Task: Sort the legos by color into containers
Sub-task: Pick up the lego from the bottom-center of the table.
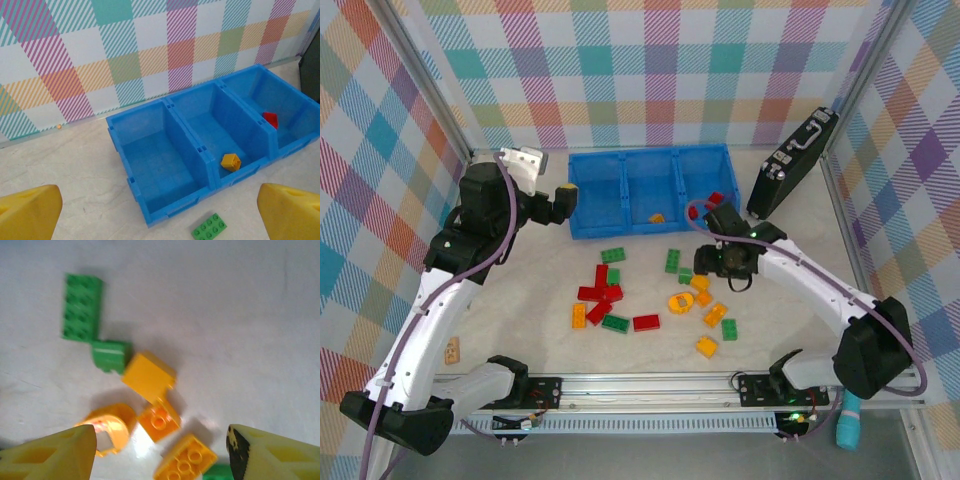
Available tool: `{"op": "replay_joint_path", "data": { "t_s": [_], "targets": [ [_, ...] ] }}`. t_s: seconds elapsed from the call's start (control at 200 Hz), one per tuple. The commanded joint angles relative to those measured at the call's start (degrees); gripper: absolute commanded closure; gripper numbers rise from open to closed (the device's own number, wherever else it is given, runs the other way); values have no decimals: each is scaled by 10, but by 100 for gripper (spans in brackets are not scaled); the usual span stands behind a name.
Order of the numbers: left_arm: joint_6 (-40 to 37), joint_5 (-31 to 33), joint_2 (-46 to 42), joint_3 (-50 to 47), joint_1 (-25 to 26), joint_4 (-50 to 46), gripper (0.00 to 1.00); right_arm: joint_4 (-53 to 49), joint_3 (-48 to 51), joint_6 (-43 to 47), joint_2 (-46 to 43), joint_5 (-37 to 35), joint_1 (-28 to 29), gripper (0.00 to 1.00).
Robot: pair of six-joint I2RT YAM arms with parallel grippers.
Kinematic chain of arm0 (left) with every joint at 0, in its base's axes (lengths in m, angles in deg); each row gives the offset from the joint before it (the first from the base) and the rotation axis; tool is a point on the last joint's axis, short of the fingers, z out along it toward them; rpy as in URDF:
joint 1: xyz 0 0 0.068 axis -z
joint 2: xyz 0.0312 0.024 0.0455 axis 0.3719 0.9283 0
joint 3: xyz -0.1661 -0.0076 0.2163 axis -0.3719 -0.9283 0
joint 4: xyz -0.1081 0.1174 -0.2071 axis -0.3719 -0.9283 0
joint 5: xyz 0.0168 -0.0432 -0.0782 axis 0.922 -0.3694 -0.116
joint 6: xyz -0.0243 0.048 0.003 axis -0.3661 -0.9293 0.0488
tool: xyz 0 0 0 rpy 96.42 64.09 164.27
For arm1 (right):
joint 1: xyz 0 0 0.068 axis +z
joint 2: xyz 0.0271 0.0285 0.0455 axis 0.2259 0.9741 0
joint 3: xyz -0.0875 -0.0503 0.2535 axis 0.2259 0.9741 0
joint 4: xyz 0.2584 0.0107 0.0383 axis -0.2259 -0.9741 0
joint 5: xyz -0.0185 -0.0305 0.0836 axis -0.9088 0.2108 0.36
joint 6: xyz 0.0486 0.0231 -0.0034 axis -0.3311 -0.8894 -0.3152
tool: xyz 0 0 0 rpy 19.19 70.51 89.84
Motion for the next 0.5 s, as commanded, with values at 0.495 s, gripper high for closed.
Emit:
{"op": "replay_joint_path", "data": {
  "t_s": [0.495],
  "targets": [
    [11,-17,-5,-10,-5,19,0,45,163,-180,-71,57,33,32]
  ]
}}
